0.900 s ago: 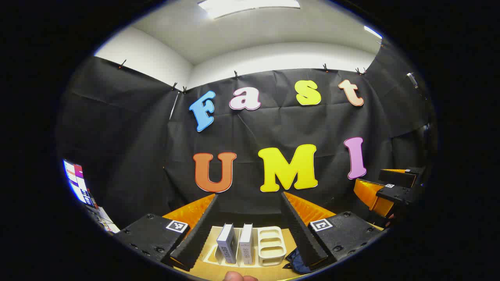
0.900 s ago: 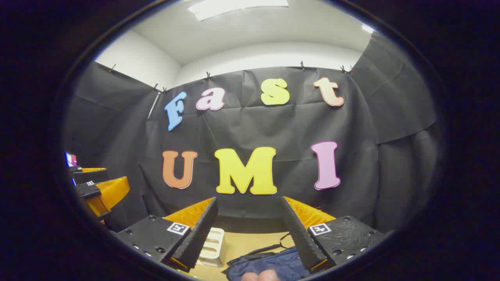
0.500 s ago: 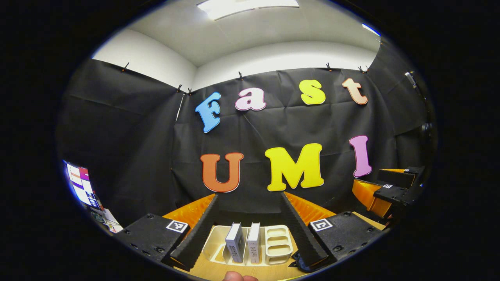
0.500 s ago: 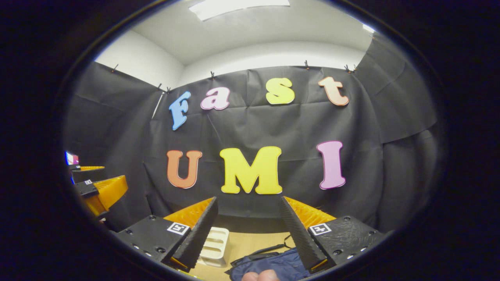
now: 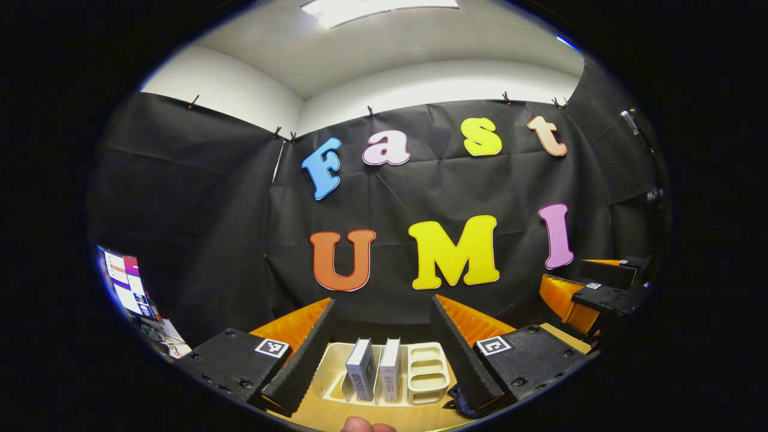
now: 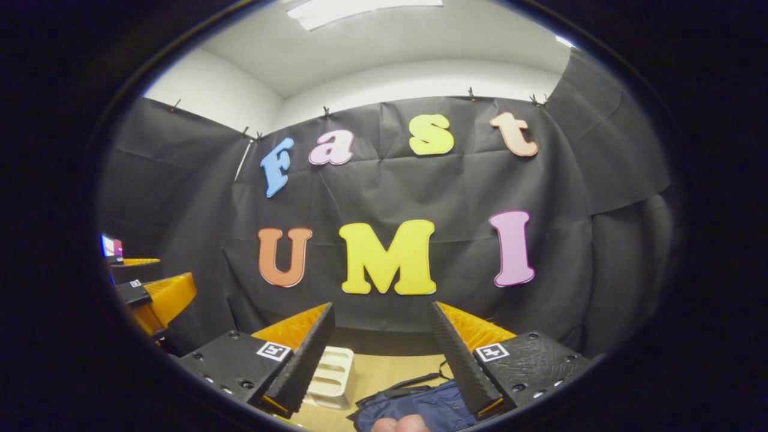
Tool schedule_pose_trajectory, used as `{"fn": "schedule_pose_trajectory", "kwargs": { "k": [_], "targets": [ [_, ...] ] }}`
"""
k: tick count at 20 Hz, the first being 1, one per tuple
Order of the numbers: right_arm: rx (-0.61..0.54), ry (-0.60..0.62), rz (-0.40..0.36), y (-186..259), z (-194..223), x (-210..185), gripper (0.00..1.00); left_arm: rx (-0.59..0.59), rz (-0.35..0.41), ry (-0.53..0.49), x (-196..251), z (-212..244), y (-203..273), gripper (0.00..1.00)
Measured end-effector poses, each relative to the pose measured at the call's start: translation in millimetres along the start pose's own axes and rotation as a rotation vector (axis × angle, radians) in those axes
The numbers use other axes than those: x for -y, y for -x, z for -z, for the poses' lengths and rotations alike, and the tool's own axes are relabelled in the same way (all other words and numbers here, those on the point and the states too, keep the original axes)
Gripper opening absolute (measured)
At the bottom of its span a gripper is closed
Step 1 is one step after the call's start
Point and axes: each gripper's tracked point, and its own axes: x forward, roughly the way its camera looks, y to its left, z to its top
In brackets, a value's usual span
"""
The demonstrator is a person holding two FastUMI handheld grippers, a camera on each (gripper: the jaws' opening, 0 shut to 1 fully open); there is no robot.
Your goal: Open the schoolbag, grab two books from the bookshelf and put them into the schoolbag.
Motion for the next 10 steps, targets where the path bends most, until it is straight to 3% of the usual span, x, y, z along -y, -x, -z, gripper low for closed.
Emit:
{"fn": "schedule_pose_trajectory", "kwargs": {
  "k": [10],
  "targets": [
    [0.005,0.004,0.022,-10,0,15,0.95,-0.003,0.001,-0.013,7,4,-13,0.97]
  ]
}}
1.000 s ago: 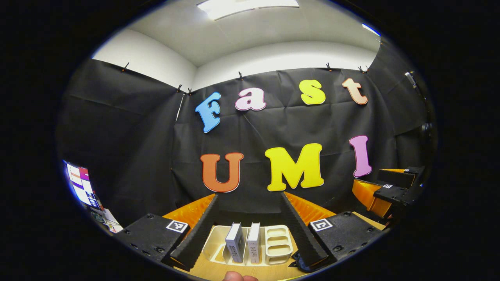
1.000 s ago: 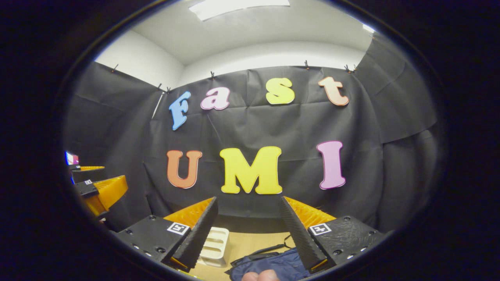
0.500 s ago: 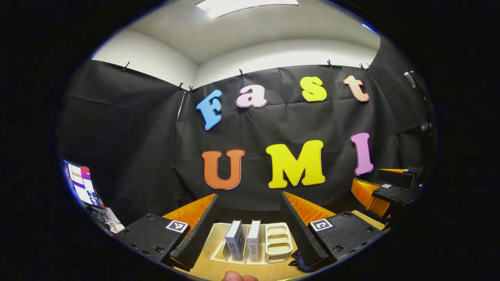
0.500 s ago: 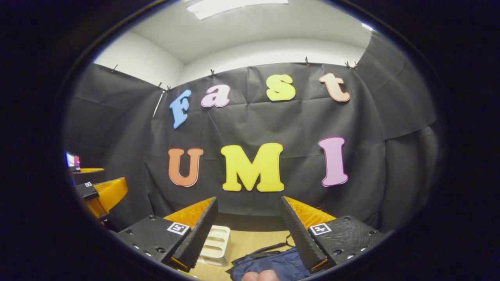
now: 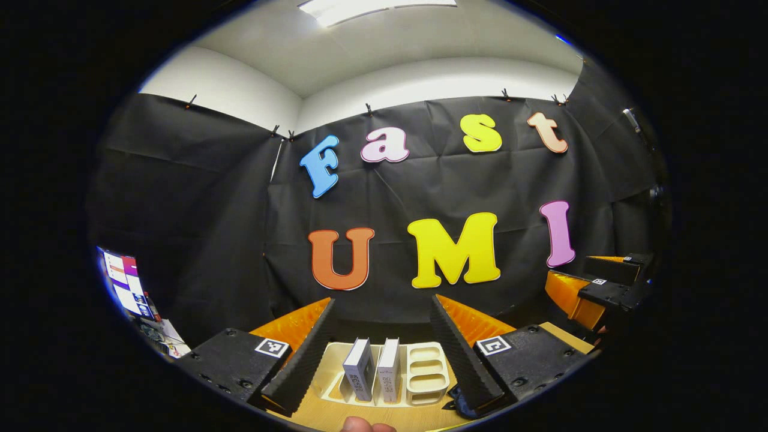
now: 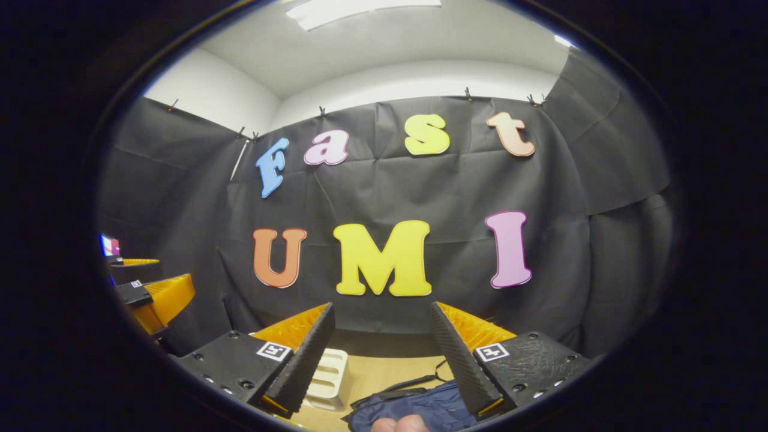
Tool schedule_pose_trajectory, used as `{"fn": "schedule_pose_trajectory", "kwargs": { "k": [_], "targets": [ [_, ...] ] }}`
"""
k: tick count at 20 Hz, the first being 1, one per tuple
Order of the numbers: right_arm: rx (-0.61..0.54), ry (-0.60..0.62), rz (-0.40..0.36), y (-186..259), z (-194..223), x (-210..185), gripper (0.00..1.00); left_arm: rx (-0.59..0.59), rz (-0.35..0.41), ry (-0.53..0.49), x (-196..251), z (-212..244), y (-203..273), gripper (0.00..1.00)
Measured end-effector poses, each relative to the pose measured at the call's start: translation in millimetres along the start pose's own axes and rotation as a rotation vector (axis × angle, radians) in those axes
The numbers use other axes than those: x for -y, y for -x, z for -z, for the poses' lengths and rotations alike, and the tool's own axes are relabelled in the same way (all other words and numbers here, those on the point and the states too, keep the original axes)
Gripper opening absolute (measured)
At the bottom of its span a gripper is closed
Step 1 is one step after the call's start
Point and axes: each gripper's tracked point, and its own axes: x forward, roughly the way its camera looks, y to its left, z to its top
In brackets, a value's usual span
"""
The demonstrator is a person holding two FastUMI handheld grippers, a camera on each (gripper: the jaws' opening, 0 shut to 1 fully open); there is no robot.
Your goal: Open the schoolbag, grab two books from the bookshelf and put them into the schoolbag.
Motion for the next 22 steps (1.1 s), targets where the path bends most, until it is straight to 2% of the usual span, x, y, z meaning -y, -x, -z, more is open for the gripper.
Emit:
{"fn": "schedule_pose_trajectory", "kwargs": {
  "k": [7,13,18,22],
  "targets": [
    [0.030,0.020,0.052,14,-7,16,0.95,0.036,0.049,0.011,14,-6,-6,0.97],
    [-0.007,0.036,0.117,22,7,37,0.95,0.006,0.086,0.035,21,9,-14,0.97],
    [-0.088,0.068,0.117,30,37,32,0.95,-0.011,0.083,0.043,10,19,-17,0.97],
    [-0.189,0.098,0.085,37,83,16,0.95,-0.020,0.066,0.062,-7,26,-15,0.97]
  ]
}}
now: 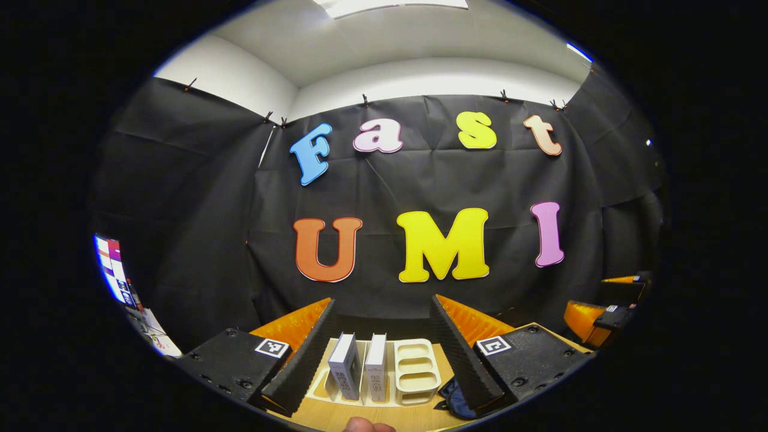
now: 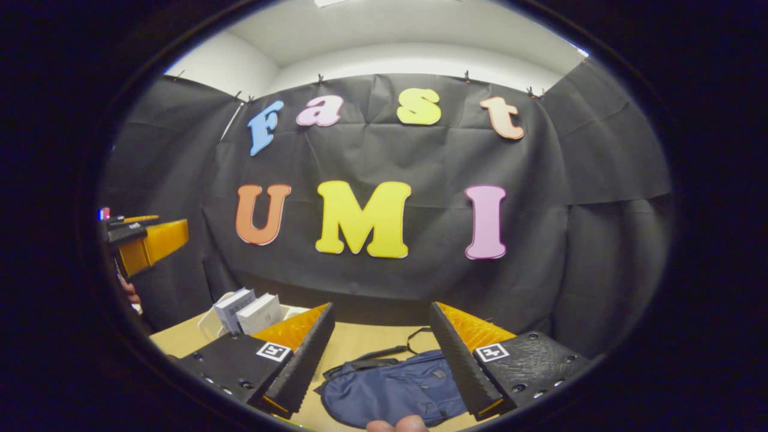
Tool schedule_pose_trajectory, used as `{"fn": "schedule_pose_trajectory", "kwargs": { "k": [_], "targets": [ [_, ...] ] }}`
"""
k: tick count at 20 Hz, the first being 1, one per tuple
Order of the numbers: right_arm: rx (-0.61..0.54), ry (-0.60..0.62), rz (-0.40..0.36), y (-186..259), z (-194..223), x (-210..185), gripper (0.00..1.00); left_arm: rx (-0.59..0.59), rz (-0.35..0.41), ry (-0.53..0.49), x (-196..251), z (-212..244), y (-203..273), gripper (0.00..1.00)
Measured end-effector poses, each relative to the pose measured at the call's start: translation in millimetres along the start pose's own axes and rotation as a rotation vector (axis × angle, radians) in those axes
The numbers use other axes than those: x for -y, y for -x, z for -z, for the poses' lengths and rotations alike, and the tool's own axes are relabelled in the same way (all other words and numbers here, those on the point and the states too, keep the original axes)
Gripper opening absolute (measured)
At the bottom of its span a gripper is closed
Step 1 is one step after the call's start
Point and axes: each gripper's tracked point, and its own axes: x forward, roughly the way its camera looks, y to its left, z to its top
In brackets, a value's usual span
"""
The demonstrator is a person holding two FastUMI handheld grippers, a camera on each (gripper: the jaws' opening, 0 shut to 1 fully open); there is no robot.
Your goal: Open the schoolbag, grab two books from the bookshelf and put them into the schoolbag.
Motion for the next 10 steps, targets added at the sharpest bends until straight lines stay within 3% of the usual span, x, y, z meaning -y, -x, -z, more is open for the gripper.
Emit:
{"fn": "schedule_pose_trajectory", "kwargs": {
  "k": [10],
  "targets": [
    [-0.265,0.092,-0.093,-13,137,-55,0.95,-0.006,-0.024,-0.018,-29,5,17,0.97]
  ]
}}
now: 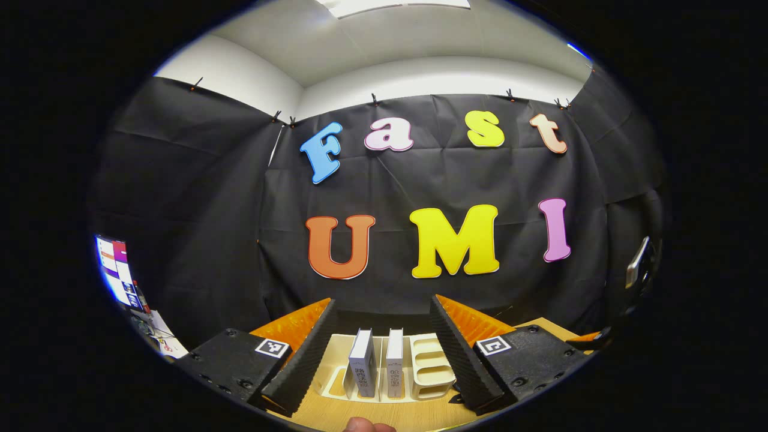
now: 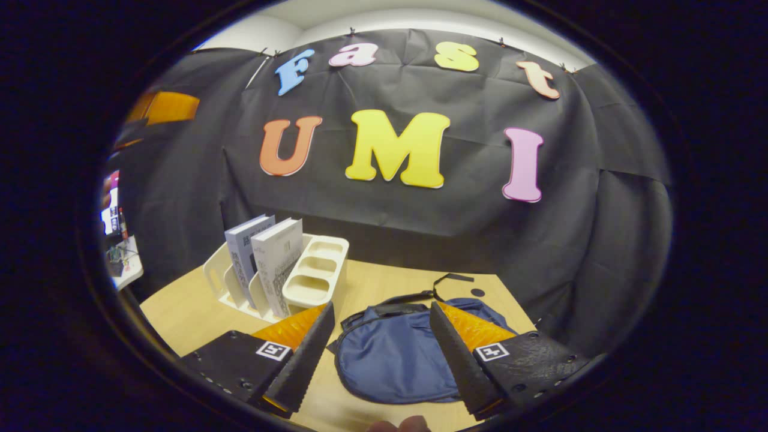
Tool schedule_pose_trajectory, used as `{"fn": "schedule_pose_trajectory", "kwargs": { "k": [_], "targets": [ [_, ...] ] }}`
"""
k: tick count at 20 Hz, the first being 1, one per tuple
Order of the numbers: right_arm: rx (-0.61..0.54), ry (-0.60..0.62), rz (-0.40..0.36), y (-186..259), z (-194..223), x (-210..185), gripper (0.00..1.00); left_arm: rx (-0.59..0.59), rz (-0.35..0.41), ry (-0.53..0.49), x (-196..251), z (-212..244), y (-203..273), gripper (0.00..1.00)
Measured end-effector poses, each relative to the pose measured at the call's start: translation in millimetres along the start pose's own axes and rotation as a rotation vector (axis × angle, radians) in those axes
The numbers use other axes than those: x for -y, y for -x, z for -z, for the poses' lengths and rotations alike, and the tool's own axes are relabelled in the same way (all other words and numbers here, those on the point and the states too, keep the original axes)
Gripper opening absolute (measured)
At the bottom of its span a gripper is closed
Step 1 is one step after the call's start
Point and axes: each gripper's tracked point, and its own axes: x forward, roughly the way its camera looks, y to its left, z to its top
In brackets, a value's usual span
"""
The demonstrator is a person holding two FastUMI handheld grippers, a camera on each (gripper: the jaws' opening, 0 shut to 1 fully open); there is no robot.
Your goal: Open the schoolbag, grab two books from the bookshelf and put them into the schoolbag.
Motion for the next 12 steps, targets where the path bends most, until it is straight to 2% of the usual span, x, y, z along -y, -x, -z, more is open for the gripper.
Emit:
{"fn": "schedule_pose_trajectory", "kwargs": {
  "k": [1,2,7,8,12],
  "targets": [
    [-0.030,0.014,-0.011,-7,14,-6,0.96,-0.001,-0.005,-0.004,-4,1,2,0.95],
    [-0.062,0.023,-0.024,-14,29,-13,0.98,-0.002,-0.010,-0.010,-5,0,2,0.97],
    [-0.230,0.075,-0.059,-47,104,-33,0.96,-0.016,-0.047,-0.019,-19,4,7,0.97],
    [-0.261,0.086,-0.061,-51,118,-37,0.98,-0.021,-0.052,-0.023,-23,4,9,0.97],
    [-0.336,0.148,-0.044,-70,155,-42,0.96,-0.034,-0.080,-0.036,-32,6,14,0.97]
  ]
}}
